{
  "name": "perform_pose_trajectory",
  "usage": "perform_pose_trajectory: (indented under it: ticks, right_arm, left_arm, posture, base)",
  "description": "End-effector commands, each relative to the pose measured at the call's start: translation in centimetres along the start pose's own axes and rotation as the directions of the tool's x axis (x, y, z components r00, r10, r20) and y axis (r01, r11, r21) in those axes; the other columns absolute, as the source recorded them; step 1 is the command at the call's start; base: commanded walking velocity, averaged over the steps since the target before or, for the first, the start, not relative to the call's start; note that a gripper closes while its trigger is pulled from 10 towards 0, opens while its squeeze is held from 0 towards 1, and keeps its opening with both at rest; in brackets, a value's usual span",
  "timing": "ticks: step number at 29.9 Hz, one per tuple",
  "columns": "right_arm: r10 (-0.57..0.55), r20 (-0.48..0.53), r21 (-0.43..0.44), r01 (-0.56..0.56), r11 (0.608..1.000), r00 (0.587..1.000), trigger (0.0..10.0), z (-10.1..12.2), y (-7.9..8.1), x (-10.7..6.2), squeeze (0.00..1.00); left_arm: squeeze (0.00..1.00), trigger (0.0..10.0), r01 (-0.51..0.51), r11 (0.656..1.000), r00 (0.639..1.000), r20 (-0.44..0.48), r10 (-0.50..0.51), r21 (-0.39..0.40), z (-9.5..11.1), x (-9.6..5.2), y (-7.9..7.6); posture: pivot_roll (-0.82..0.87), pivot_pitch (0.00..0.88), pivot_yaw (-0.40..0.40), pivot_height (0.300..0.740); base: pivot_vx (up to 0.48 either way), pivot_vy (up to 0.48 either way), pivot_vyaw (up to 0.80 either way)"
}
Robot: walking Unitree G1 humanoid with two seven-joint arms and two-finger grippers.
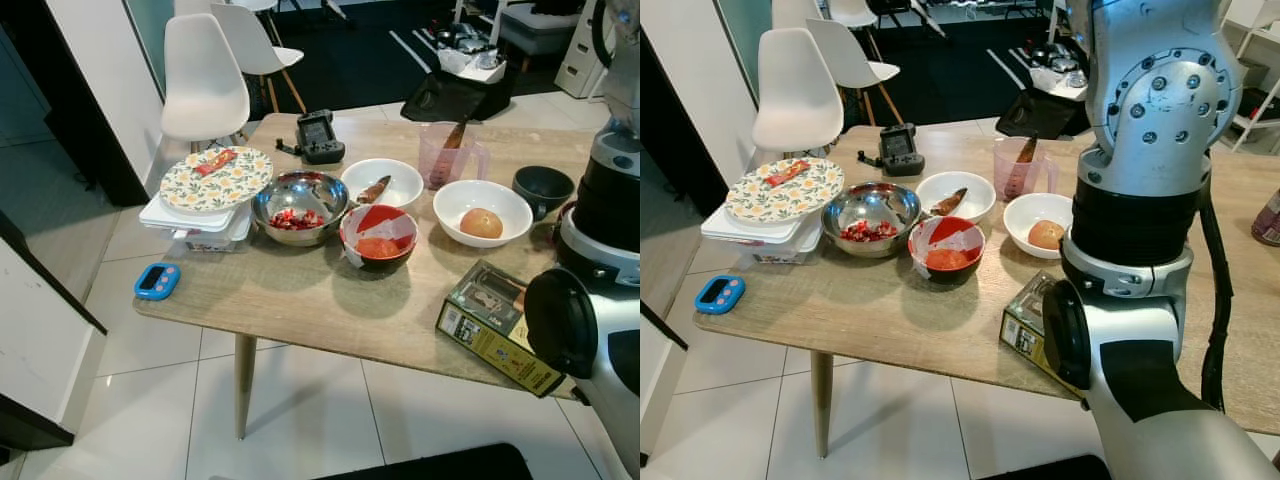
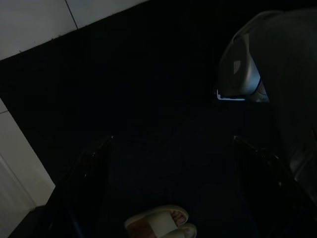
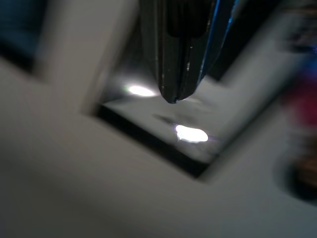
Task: Restocking fridge
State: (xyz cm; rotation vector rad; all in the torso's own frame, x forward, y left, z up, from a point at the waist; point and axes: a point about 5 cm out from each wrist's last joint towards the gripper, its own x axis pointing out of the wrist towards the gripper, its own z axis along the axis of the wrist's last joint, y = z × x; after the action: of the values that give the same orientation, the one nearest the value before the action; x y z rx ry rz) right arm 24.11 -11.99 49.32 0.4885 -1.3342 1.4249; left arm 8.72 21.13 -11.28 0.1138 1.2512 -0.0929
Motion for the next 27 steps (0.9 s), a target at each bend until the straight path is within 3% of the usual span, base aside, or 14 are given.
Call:
perform_pose_trajectory:
  ticks: [1, 4, 5, 6, 10, 12, 13, 15, 17, 18, 20, 21, 23, 27]
  right_arm:
    - [-0.231, -0.002, -0.143, 0.229, 0.963, 0.973, 10.0, 1.2, -2.8, -2.7, 0.00]
    - [-0.416, -0.016, -0.282, 0.395, 0.874, 0.909, 10.0, 2.3, -4.7, -5.0, 0.00]
    - [-0.537, -0.023, -0.378, 0.490, 0.786, 0.844, 10.0, 3.2, -5.8, -6.7, 0.00]
    - [-0.537, -0.023, -0.378, 0.490, 0.786, 0.844, 10.0, 3.2, -5.8, -6.7, 0.00]
    - [-0.793, 0.016, -0.619, 0.628, 0.471, 0.609, 10.0, 6.5, -7.6, -12.6, 0.00]
    - [-0.874, 0.011, -0.742, 0.590, 0.319, 0.486, 10.0, 7.6, -7.8, -15.3, 0.00]
    - [-0.874, 0.011, -0.742, 0.590, 0.319, 0.486, 10.0, 7.6, -7.8, -15.3, 0.00]
    - [-0.918, 0.019, -0.804, 0.552, 0.222, 0.397, 10.0, 8.2, -8.0, -16.9, 0.00]
    - [-0.969, 0.090, -0.897, 0.442, 0.021, 0.229, 10.0, 9.9, -8.0, -20.2, 0.00]
    - [-0.969, 0.090, -0.897, 0.442, 0.021, 0.229, 10.0, 9.9, -8.0, -20.2, 0.00]
    - [-0.973, 0.229, -0.939, 0.271, -0.212, 0.032, 10.0, 12.7, -7.0, -24.4, 0.00]
    - [-0.973, 0.229, -0.939, 0.271, -0.212, 0.032, 10.0, 12.7, -7.0, -24.4, 0.00]
    - [-0.922, 0.370, -0.910, 0.157, -0.384, -0.113, 10.0, 15.3, -5.0, -28.4, 0.00]
    - [-0.900, 0.410, -0.903, 0.076, -0.424, -0.152, 10.0, 16.0, -4.2, -29.6, 0.00]
  left_arm:
    - [0.00, 10.0, -0.003, 1.000, 1.000, -0.008, 0.003, 0.006, -0.4, -0.1, 0.1]
    - [0.00, 10.0, -0.003, 1.000, 1.000, -0.008, 0.003, 0.002, -0.4, -0.1, 0.0]
    - [0.00, 10.0, -0.002, 1.000, 1.000, -0.008, 0.002, 0.001, -0.4, -0.1, 0.0]
    - [0.00, 10.0, -0.002, 1.000, 1.000, -0.008, 0.002, 0.001, -0.4, -0.1, 0.0]
    - [0.00, 10.0, 0.000, 1.000, 1.000, -0.008, 0.000, -0.007, -0.4, 0.0, -0.2]
    - [0.00, 10.0, 0.002, 1.000, 1.000, -0.009, -0.002, -0.009, -0.5, 0.0, -0.3]
    - [0.00, 10.0, 0.002, 1.000, 1.000, -0.009, -0.002, -0.009, -0.5, 0.0, -0.3]
    - [0.00, 10.0, 0.002, 1.000, 1.000, -0.009, -0.002, -0.009, -0.5, 0.0, -0.3]
    - [0.00, 10.0, 0.003, 1.000, 1.000, -0.009, -0.003, -0.009, -0.5, 0.0, -0.4]
    - [0.00, 10.0, 0.003, 1.000, 1.000, -0.009, -0.003, -0.009, -0.5, 0.0, -0.4]
    - [0.00, 10.0, 0.003, 1.000, 1.000, -0.005, -0.003, -0.010, -0.3, 0.0, -0.4]
    - [0.00, 10.0, 0.003, 1.000, 1.000, -0.005, -0.003, -0.010, -0.3, 0.0, -0.4]
    - [0.00, 10.0, 0.003, 1.000, 1.000, -0.004, -0.003, -0.001, -0.2, 0.0, -0.3]
    - [0.00, 10.0, 0.003, 1.000, 1.000, -0.006, -0.003, 0.003, -0.2, 0.0, -0.3]
  posture:
    - [-0.01, 0.050, 0.001, 0.740]
    - [-0.01, 0.048, -0.001, 0.740]
    - [-0.01, 0.043, -0.005, 0.740]
    - [-0.01, 0.043, -0.005, 0.740]
    - [-0.01, 0.035, -0.011, 0.740]
    - [-0.01, 0.028, -0.015, 0.740]
    - [-0.01, 0.028, -0.015, 0.740]
    - [-0.01, 0.028, -0.015, 0.740]
    - [-0.02, 0.017, -0.019, 0.740]
    - [-0.02, 0.017, -0.019, 0.740]
    - [-0.01, 0.000, -0.028, 0.740]
    - [-0.01, 0.000, -0.028, 0.740]
    - [-0.02, 0.000, -0.024, 0.740]
    - [-0.02, 0.000, -0.022, 0.740]
  base:
    - [0.000, 0.000, 0.00]
    - [0.000, 0.000, 0.00]
    - [0.000, 0.000, 0.00]
    - [0.000, 0.000, 0.00]
    - [0.000, 0.000, 0.00]
    - [0.000, 0.000, 0.00]
    - [0.000, 0.000, 0.00]
    - [0.000, 0.000, 0.00]
    - [0.000, 0.000, 0.00]
    - [0.000, 0.000, 0.00]
    - [0.000, 0.000, 0.00]
    - [0.000, 0.000, 0.00]
    - [0.000, 0.000, 0.00]
    - [0.000, 0.000, 0.00]
